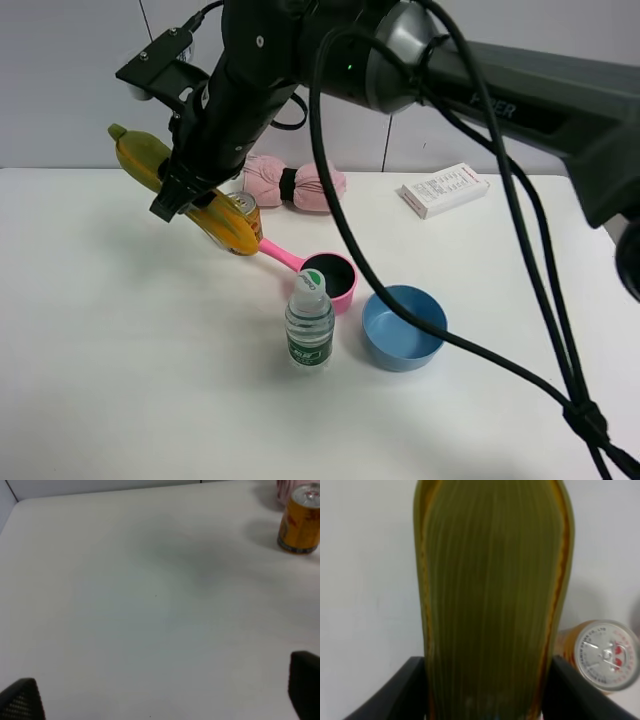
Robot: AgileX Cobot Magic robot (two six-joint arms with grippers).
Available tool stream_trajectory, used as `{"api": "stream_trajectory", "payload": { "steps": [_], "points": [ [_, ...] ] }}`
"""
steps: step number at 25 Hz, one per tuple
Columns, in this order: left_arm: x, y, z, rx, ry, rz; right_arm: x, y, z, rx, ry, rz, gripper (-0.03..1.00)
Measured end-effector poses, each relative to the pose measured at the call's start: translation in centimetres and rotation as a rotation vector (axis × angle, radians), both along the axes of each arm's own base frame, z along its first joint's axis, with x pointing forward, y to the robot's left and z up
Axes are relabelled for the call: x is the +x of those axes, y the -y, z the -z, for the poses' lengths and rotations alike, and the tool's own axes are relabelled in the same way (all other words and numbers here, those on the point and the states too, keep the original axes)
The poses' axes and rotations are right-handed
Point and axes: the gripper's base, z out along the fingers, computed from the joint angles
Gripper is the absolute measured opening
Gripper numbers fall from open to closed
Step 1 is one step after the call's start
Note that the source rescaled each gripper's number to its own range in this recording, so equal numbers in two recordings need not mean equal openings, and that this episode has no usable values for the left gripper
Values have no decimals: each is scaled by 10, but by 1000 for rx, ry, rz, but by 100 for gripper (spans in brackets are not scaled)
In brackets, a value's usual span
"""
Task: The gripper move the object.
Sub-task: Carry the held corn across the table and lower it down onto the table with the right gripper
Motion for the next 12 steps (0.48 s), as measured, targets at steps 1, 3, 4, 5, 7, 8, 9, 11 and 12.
{"api": "stream_trajectory", "payload": {
  "steps": [1, 3, 4, 5, 7, 8, 9, 11, 12],
  "points": [
    [0, 0, 0, 0, 0, 0, 2, -2, 3, 1, -3, 0, 0],
    [0, 0, 0, 0, 0, 0, 4, -7, 11, 5, -26, 0, 0],
    [0, 0, 0, 0, 0, 0, 4, -9, 13, 10, -34, -2, 0],
    [0, 0, 0, 0, 0, 0, 4, -11, 17, 11, -45, -2, 0],
    [0, 0, 0, 0, 0, 0, 5, -13, 25, 5, -58, -3, 0],
    [0, 0, 0, 0, 0, 0, 5, -14, 29, 0, -62, -3, 0],
    [0, 0, 0, 0, 0, 0, 7, -15, 34, -5, -65, -3, 0],
    [0, 0, 0, 0, 0, 0, 8, -17, 41, -10, -70, -5, 0],
    [0, 0, 0, 0, 0, 0, 9, -19, 46, -12, -80, -5, 0]
  ]
}}
